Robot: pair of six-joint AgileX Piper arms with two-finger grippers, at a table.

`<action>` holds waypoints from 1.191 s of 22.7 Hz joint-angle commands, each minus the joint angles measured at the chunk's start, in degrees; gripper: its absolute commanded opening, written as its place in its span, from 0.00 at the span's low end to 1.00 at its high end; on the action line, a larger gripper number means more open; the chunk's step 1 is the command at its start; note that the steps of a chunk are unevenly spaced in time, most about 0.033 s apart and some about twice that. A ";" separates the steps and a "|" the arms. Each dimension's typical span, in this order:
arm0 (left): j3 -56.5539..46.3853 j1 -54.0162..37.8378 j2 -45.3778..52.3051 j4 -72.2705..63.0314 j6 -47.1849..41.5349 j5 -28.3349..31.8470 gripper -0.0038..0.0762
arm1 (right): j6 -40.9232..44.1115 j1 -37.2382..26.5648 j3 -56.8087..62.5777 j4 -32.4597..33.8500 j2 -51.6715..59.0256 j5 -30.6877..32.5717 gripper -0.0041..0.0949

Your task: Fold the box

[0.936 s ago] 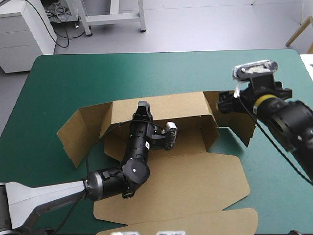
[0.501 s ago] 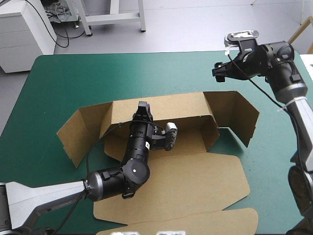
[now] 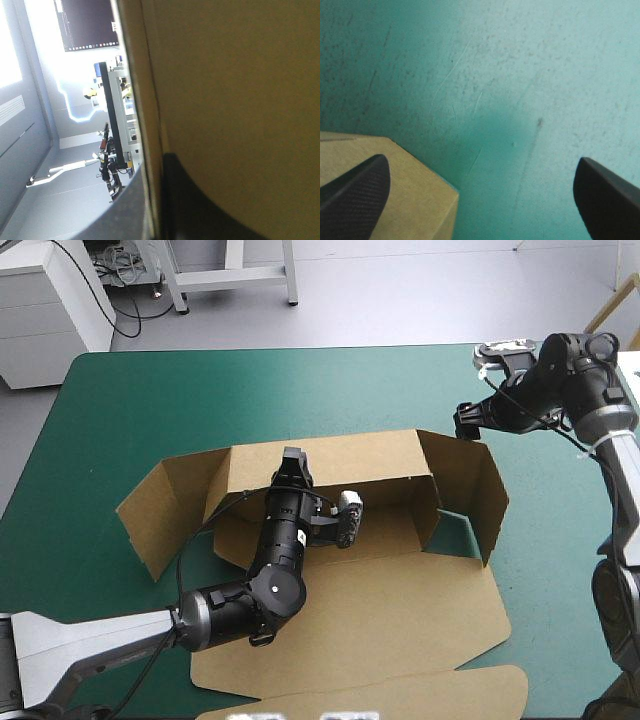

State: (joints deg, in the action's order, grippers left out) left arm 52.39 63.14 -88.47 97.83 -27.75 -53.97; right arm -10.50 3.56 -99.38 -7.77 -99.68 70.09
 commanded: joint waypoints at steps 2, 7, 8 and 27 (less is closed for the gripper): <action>1.07 0.27 1.93 6.14 0.59 -2.97 0.04 | -2.97 -0.62 4.39 -0.17 6.43 -1.05 0.95; 1.07 0.27 1.93 6.14 0.59 -3.19 0.04 | -4.12 -1.03 9.64 -4.66 10.85 -1.05 0.95; 1.07 0.27 1.93 6.14 0.59 -3.08 0.04 | -5.22 -1.03 10.72 -5.82 11.29 -1.15 0.95; 1.07 0.27 1.93 6.14 0.82 -3.08 0.04 | -38.56 4.61 45.16 -32.07 27.01 -28.69 0.95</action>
State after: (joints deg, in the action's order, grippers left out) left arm 52.39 63.14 -88.47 97.77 -27.70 -54.11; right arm -45.10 5.88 -55.08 -36.81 -74.48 47.95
